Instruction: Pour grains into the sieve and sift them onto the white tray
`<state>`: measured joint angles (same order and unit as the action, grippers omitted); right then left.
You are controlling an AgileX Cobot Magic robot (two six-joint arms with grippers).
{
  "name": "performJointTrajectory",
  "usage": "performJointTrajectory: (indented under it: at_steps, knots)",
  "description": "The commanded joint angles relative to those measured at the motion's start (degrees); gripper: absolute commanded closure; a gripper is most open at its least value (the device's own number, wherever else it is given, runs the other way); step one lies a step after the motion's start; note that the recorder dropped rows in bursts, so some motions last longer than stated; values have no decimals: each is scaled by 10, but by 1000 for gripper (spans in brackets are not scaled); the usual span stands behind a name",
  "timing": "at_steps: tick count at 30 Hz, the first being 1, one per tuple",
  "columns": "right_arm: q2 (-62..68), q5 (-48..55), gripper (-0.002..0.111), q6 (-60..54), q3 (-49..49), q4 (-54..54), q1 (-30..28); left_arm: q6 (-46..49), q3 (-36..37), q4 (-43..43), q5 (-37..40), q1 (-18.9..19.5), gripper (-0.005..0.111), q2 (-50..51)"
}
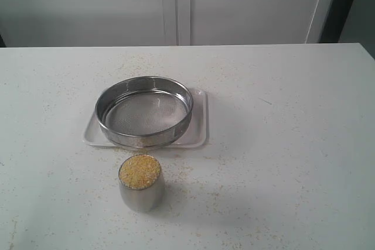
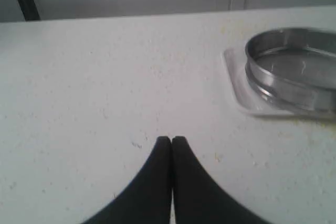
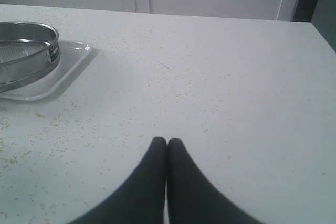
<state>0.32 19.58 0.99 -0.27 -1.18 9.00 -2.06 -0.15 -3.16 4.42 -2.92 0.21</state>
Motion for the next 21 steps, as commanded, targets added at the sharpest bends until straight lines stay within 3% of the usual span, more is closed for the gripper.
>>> performJointTrajectory:
  at_steps: [1, 5, 13, 15, 21]
  knots:
    - [-3, -4, 108, 3, 3, 2, -5, -12, 2, -8, -71, 0, 107, -2]
    - [-3, -4, 108, 3, 3, 2, -5, -14, 2, -8, -128, 0, 107, -2]
    - [-3, -4, 108, 3, 3, 2, -5, -108, 2, -8, -216, 0, 107, -2]
    - [-3, -4, 108, 3, 3, 2, -5, -154, 2, -8, -212, 0, 107, -2]
    - [-3, -4, 108, 3, 3, 2, -5, -137, -29, 2, -155, 0, 107, -2]
